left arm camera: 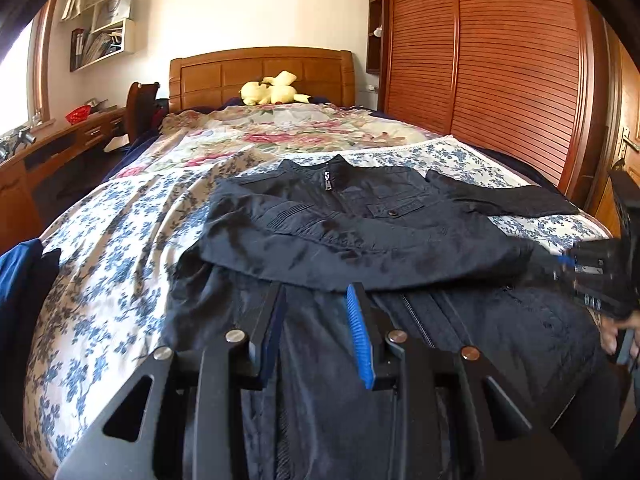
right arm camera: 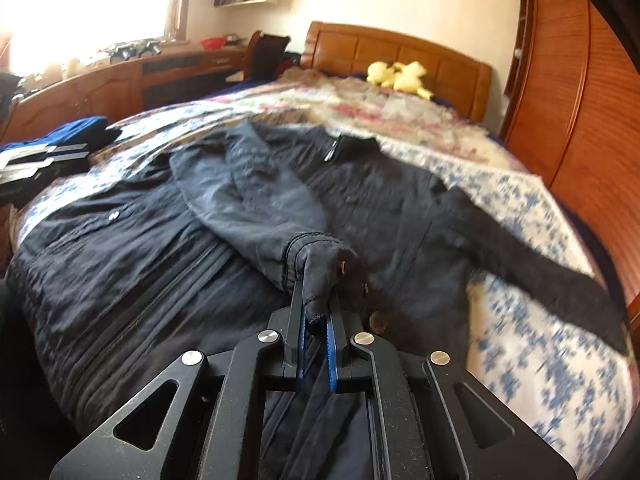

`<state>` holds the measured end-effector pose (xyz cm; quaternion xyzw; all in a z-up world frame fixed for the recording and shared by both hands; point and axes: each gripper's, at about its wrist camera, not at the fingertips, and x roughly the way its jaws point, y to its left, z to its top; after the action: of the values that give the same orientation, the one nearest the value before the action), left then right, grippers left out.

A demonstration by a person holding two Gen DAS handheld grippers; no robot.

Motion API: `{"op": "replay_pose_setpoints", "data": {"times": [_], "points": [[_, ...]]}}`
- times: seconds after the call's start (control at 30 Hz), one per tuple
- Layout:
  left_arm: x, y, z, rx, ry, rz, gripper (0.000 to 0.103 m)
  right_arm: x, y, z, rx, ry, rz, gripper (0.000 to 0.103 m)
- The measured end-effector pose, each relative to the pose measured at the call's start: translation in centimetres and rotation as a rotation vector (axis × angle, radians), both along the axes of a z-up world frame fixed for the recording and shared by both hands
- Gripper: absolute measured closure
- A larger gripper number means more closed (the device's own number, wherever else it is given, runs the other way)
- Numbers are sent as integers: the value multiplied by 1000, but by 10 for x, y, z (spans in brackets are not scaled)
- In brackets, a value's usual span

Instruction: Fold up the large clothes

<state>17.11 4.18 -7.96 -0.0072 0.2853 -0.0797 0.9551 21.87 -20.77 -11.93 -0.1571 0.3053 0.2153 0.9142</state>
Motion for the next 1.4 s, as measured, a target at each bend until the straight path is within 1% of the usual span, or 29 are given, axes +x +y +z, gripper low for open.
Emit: {"op": "replay_pose_setpoints", "data": {"times": [0.07, 0.13, 0.17, 0.27, 0.3, 0.33, 0.4, 0.53, 0.63, 0.8, 0.97, 1.17, 1.23, 1.3, 1.37, 1.4], "points": [[8, -3, -1, -7, -3, -4, 73, -5, -1, -8, -8, 19, -1, 98], [17, -6, -1, -14, -3, -6, 73, -7, -2, -13, -13, 40, -17, 92], [22, -8, -2, -17, -3, -9, 73, -8, -3, -15, -14, 44, -20, 92], [34, -16, -4, -25, -2, -11, 73, -12, -12, -18, 8, 68, -34, 82], [38, -18, -5, -30, -5, -11, 73, -13, -15, -18, 13, 71, -36, 77], [42, -20, -5, -40, -8, -13, 73, -14, -20, -17, 20, 69, -45, 71], [47, -24, -6, -51, -12, -21, 73, -15, -33, -14, 37, 61, -72, 66], [62, -37, -7, -58, -14, -37, 73, -13, -53, -9, 19, 33, -125, 64], [72, -49, -9, -46, -25, -54, 73, -5, -69, -5, 18, 22, -170, 64], [83, -64, -18, -22, -24, -76, 73, 15, -76, 2, 34, 27, -179, 64], [86, -71, -29, -16, -19, -82, 73, 32, -58, 1, 50, 54, -130, 64], [87, -72, -39, -15, -3, -92, 73, 36, -27, -20, 43, 123, -54, 64], [86, -73, -39, -19, -8, -96, 73, 35, -19, -27, 39, 148, -36, 62], [83, -72, -37, -25, -18, -104, 73, 34, -12, -34, 6, 166, -29, 58], [82, -72, -37, -30, -21, -111, 73, 35, -7, -44, -40, 196, -38, 57], [81, -72, -36, -32, -21, -118, 73, 35, -6, -47, -47, 204, -41, 56]]}}
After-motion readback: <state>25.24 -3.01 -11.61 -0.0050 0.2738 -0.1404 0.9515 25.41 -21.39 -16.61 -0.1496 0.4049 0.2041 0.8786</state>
